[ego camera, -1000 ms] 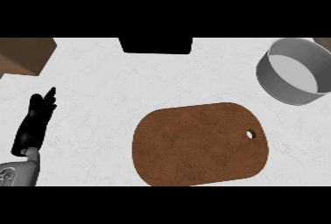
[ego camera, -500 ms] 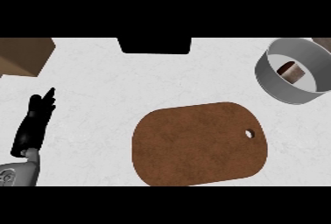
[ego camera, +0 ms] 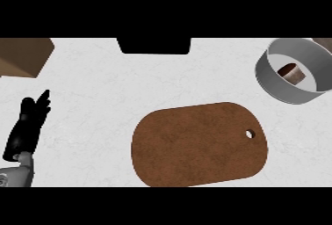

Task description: Pick the cupcake from the cutting board and place it in the pot

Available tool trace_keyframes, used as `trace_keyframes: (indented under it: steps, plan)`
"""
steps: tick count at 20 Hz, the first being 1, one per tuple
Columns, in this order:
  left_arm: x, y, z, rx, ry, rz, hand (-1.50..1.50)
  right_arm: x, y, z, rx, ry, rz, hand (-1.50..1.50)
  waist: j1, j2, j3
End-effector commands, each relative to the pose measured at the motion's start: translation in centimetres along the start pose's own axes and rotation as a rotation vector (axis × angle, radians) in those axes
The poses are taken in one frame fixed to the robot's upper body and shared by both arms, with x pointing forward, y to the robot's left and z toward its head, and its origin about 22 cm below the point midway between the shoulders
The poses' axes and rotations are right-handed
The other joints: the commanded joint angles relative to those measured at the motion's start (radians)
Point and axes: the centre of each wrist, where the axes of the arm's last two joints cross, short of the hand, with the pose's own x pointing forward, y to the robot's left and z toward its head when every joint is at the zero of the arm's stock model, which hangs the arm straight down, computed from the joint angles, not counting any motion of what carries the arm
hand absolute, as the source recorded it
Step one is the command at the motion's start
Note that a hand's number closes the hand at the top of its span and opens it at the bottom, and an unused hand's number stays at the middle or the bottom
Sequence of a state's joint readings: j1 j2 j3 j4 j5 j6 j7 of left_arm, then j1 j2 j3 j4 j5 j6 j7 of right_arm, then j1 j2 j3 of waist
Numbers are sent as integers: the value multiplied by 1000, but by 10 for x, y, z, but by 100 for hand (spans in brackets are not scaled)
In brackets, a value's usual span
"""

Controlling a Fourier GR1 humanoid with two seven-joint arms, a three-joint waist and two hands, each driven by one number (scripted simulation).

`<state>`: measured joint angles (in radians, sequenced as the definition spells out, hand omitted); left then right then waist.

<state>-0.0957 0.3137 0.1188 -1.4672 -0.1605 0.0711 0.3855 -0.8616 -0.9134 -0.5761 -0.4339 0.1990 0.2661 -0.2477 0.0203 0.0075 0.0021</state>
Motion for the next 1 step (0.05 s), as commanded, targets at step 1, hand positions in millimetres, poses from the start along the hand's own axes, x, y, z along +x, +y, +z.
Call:
trace_keyframes:
  steps: [1]
  plan:
    - [-3,5,-6,-7,3,-3,0,-3,-37,12,-133,-1,-77,-150,-1,4,0]
